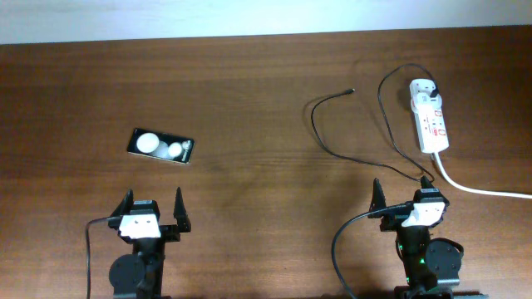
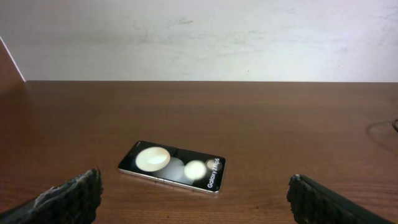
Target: Plug charger to phone and switch on socket
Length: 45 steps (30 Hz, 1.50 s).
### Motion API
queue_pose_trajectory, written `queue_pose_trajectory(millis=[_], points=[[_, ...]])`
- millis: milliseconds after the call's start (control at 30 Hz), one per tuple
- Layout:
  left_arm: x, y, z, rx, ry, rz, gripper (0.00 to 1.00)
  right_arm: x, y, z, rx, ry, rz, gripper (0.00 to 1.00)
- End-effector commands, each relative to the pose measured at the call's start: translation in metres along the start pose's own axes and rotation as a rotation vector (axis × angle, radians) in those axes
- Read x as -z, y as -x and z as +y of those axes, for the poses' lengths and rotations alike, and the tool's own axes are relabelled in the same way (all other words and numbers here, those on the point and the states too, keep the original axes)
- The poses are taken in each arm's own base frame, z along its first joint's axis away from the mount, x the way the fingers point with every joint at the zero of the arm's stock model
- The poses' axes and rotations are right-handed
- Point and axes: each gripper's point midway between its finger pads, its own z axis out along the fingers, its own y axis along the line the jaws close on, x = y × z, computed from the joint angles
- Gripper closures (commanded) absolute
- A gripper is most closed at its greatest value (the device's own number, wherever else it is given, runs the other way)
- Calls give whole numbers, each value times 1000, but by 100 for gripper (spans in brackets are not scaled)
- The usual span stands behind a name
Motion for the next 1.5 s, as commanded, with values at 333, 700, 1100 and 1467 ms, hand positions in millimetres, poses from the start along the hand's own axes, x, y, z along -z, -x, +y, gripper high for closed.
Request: queue_pose_trajectory(millis=[333,700,1100,1467], points=[[0,17,2,-17,9,-75,1,0,-2,-1,-3,-7,0,1],[18,136,3,-14,14,-273,1,0,-2,-1,-4,-7,0,1],[-64,157,-56,82,-341,620,1,0,-2,-1,-4,-7,0,1],[-106,68,9,590,347,872,1,0,-2,-1,-3,-7,0,1]])
